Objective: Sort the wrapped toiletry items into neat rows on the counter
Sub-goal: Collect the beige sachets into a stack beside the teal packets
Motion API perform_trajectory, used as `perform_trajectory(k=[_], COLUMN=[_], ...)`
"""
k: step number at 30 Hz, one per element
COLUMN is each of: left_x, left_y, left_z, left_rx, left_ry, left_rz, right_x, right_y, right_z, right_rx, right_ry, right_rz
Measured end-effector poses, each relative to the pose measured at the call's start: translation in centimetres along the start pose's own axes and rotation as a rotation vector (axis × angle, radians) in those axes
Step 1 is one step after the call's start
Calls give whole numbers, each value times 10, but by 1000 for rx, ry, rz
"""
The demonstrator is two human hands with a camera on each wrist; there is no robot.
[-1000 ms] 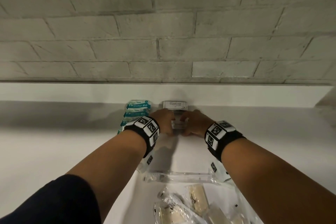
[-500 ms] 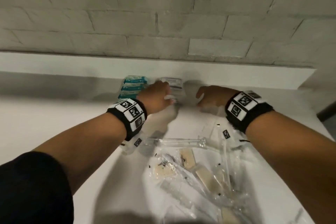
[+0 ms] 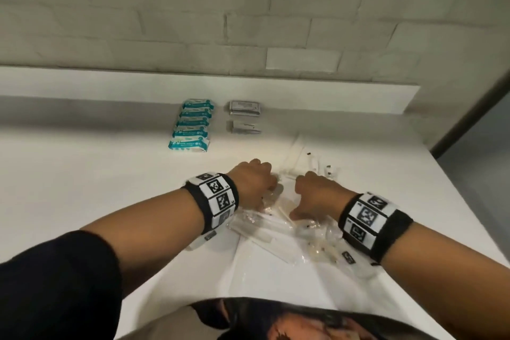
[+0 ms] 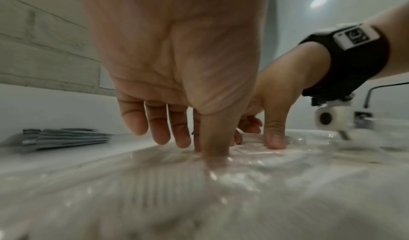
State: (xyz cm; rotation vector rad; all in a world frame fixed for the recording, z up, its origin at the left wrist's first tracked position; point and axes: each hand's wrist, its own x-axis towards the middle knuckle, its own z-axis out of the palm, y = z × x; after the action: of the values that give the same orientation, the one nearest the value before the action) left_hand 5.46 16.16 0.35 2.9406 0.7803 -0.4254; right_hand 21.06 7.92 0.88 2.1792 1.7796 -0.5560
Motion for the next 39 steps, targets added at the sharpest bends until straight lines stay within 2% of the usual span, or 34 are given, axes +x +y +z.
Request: perform_trajectory(k=[4,6,8,12,14,16,20,22,25,27,30,36,39], left_x=[-3,-7,-11,-22,-31,-44,-61,-58,-53,-49,-46,-44,-45], left_y=[10,15,16,6,-5,-14,-13,-7,6,13,17,9,11], left_z=[-9,-11,-9,-11,-19,-27,-23,-12,1,5,8,11,12], left_rx=[-29,-31,-95,-270,-426,-472,-245,-232,-253,-227,-198,-270,-219], left_ry=[-140,-139,-59,187,211,144,-84,-155,-186,-201,-224,-257,-271], left_rz=[-149,-181,-188,-234,-316,-369,-360,-347,-355,-377,-411,-452,-442], right_x=[-8,-12,-12,-11,-13,-17,-28,-33,-35,-36,-33,-30,-31], right_y=[-8,-12,-17,-16,-7,8,38,43,36,33,41,51,58], right_z=[0,4,8,6,0,-13,-36,-40,-28,-15,8,17,18], right_rx=[-21,-11,15,68,108,201,431,412,354,148,-6,-74,-11], right_ry=[5,28,21,-44,5,62,106,104,-31,-68,-25,37,16], right_rz=[46,60,78,52,55,104,215,216,200,181,162,227,153])
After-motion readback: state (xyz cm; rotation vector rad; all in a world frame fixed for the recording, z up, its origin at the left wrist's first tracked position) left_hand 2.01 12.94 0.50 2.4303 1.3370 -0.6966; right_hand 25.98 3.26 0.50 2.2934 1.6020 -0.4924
